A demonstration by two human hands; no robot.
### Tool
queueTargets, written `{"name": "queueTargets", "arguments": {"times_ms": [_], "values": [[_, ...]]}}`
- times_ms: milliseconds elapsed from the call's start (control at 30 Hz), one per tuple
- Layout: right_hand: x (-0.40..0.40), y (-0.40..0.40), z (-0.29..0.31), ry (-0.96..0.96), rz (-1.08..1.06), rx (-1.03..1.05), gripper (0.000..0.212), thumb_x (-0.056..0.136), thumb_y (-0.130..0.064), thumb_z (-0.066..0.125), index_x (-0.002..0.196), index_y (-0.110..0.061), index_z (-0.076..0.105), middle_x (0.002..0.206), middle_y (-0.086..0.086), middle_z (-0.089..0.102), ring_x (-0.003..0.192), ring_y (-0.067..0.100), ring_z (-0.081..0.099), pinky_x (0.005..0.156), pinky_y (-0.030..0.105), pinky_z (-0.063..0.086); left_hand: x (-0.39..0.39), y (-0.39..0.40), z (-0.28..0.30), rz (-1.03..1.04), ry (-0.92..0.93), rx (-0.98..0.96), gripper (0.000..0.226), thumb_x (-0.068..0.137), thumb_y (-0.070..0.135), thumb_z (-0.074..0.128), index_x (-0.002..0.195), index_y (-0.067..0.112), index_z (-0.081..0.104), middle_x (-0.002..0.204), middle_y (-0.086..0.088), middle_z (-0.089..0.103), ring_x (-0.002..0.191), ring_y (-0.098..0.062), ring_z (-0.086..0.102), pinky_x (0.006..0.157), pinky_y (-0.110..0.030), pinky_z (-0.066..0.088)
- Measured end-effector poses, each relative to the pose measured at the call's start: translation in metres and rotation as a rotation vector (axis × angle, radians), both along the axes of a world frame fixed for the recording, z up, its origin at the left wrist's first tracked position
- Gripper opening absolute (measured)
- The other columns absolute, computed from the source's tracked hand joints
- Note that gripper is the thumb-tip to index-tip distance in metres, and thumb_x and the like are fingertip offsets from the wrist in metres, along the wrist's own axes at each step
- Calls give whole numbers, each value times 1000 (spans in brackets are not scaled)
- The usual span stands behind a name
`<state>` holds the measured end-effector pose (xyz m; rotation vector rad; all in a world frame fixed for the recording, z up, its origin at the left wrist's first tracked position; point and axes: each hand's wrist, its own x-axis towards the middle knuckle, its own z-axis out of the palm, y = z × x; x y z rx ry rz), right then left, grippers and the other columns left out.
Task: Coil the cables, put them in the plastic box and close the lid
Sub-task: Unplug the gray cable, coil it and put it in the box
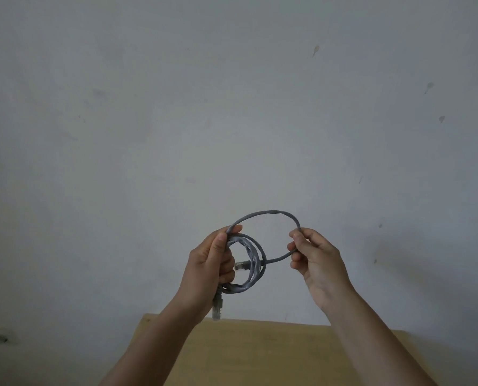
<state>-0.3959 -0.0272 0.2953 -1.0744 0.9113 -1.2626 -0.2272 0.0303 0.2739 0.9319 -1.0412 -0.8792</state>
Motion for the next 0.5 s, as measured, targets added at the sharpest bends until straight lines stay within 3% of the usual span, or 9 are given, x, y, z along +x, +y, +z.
{"name": "queueTargets", "arguments": {"times_ms": [267,400,500], "values": [[9,2,-2,-65,166,140,14,91,-7,54,81,-9,64,58,0,54,42,4,45,41,14,42,2,0,2,-167,107,57,31,90,34,42,100,20,69,60,4,15,46,-7,18,39,-16,21],[29,18,-9,-56,207,73,14,91,-9,55,79,-9,63,54,-1,57,46,8,50,46,18,43,-9,-7,-9,-4,61,2,31,96,30,38,101,17,66,52,8,22,44,-8,21,40,-18,22],[38,27,-17,200,82,-117,16,92,-13,55,83,-13,69,65,-1,66,56,9,60,52,20,48,-11,-13,-9,198,54,7,33,100,25,34,98,17,65,48,12,27,42,-6,26,39,-18,26]]}}
